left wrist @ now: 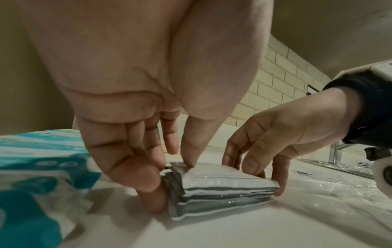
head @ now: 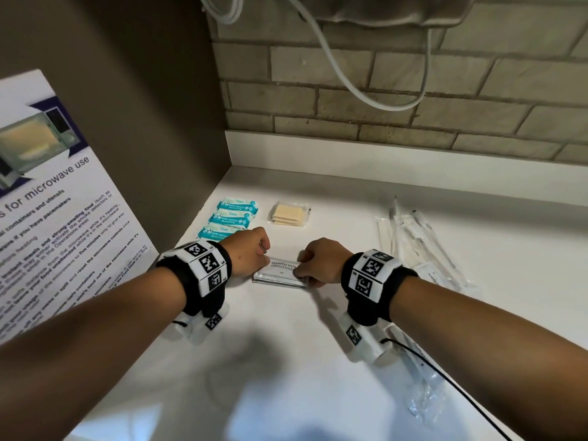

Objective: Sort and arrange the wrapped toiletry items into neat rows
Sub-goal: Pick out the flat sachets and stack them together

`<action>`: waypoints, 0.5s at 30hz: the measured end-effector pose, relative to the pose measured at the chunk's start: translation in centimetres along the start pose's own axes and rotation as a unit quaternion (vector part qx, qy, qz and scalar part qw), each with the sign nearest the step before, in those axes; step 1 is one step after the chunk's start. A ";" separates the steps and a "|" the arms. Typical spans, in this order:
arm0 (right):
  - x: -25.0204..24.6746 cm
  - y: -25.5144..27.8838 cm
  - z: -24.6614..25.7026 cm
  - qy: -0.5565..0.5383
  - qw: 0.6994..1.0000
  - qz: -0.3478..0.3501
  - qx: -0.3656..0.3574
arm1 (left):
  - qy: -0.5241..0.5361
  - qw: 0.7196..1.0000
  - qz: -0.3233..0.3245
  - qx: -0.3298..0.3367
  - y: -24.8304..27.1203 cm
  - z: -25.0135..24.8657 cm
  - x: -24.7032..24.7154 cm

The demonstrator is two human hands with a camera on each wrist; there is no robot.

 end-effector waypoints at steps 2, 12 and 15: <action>0.0 0.1 -0.1 -0.008 1.000 0.001 -0.002 | -0.004 1.000 0.004 -0.003 0.0 0.0 0.0; -5.7 2.5 -3.6 0.002 0.995 -0.099 -0.004 | -0.057 0.998 0.002 0.040 -1.3 -4.9 -1.7; -9.9 3.7 -7.5 0.044 0.985 -0.159 0.039 | -0.054 0.995 -0.006 0.085 -3.1 -9.2 -1.0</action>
Point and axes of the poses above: each hand's wrist, its own y-axis away from the middle knuckle, its own x-axis out of the palm, z = x × y, the point moved 5 cm from there along -y, towards the middle knuckle, and after that the axes turned 6 degrees about x, right-handed, at the moved point
